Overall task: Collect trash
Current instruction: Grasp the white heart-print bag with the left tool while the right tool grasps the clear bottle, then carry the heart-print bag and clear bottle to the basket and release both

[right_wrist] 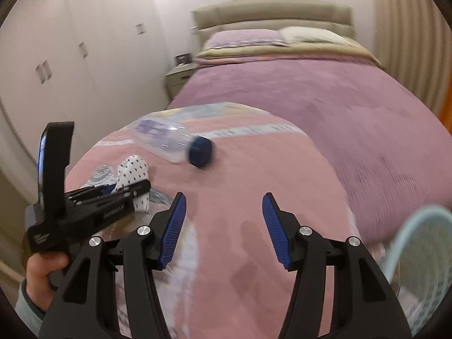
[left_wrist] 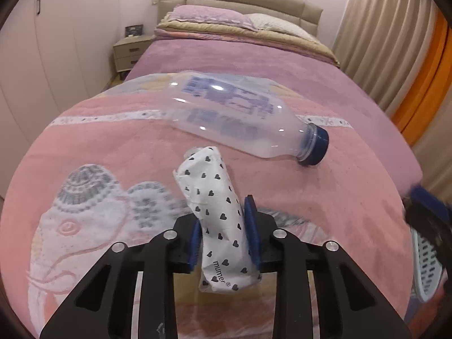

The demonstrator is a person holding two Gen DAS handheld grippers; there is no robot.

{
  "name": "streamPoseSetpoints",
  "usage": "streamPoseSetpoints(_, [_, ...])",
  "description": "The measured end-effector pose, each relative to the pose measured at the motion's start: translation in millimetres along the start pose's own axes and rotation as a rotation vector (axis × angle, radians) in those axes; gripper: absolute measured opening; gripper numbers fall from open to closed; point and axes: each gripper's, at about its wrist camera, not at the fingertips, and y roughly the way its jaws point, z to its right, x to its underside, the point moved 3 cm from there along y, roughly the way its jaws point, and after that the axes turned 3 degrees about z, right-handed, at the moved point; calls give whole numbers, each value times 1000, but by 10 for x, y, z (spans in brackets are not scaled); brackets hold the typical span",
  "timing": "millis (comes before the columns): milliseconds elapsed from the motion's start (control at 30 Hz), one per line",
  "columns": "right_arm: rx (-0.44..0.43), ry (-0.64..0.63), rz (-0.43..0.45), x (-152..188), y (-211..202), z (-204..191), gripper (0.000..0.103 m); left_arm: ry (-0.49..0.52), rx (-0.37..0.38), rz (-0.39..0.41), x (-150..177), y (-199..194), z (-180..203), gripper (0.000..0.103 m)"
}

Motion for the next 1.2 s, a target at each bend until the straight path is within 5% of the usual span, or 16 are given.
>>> streamPoseSetpoints(167, [-41, -86, -19, -221, 362, -258, 57, 9, -55, 50, 29, -86, -322, 25])
streamPoseSetpoints(267, [-49, -116, -36, -326, 599, -327, 65, 13, -181, 90, 48, -116, -509, 26])
streamPoseSetpoints(400, [-85, -147, -46, -466, 788, -363, 66, -32, -136, 100, 48, -119, -585, 26])
streamPoseSetpoints(533, [-125, -205, -44, -572, 913, -422, 82, -44, -129, 88, 40, -93, -606, 25])
streamPoseSetpoints(767, [-132, -283, -145, -596, 1285, -612, 82, -73, -94, 88, 44, -50, -632, 25])
streamPoseSetpoints(967, [-79, -324, -137, -552, 1390, -711, 81, -71, -97, 90, 61, -50, -609, 25])
streamPoseSetpoints(1100, [-57, -337, -132, -476, 1318, -760, 64, -69, -98, 94, 91, -75, -588, 26])
streamPoseSetpoints(1200, [-12, -336, -129, -374, 1235, -815, 63, -77, -91, 96, 81, -76, -617, 26])
